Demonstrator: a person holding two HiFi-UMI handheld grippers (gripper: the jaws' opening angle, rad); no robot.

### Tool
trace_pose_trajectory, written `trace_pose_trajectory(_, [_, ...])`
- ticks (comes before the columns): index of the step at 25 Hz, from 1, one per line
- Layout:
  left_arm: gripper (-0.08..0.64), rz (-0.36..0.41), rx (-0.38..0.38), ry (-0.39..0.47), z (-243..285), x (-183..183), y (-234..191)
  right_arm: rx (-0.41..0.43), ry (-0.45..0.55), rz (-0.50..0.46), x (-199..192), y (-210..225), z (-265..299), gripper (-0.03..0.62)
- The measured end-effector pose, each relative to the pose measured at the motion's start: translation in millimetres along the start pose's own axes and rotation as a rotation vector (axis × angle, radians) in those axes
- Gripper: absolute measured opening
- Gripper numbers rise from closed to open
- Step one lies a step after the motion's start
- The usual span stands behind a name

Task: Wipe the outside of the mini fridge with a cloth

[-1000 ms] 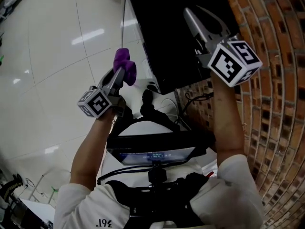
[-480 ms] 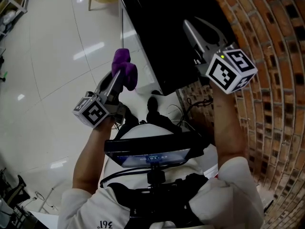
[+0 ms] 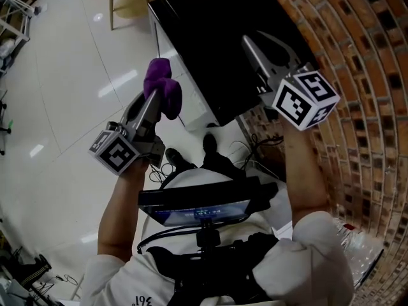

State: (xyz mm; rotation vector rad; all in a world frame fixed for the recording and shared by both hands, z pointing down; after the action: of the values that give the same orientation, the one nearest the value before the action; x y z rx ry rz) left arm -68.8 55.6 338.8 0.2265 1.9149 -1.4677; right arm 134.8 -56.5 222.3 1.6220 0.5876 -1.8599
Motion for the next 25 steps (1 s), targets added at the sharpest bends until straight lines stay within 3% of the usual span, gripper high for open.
trace_pose_trajectory(10, [0.109, 0.167, -0.106, -0.063, 34.7, 35.6, 33.7, -0.026, 0.028, -0.003, 3.5, -1.5, -17.7, 0.075])
trace_pose_trajectory(21, [0.110, 0.367, -0.143, -0.180, 108.8, 39.3, 64.7, 0.036, 0.067, 0.046, 1.7, 29.1, -14.2, 0.075])
trace_pose_trajectory(25, [0.110, 0.442, -0.148, -0.227, 130.7, 42.3, 66.6, 0.023, 0.067, 0.010, 0.1, 38.2, -8.7, 0.075])
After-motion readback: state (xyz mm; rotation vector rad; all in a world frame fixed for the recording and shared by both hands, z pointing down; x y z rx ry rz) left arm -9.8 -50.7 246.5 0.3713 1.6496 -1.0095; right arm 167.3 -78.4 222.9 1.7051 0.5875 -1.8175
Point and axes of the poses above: the fingertips, and each gripper's own axes: z forward along the fingers, y to its right, x out of its top, the point moved 3 cm from there along -z, backward along the fingers, and after that the axes turned 5 degrees about y, right-handed, at the moved point
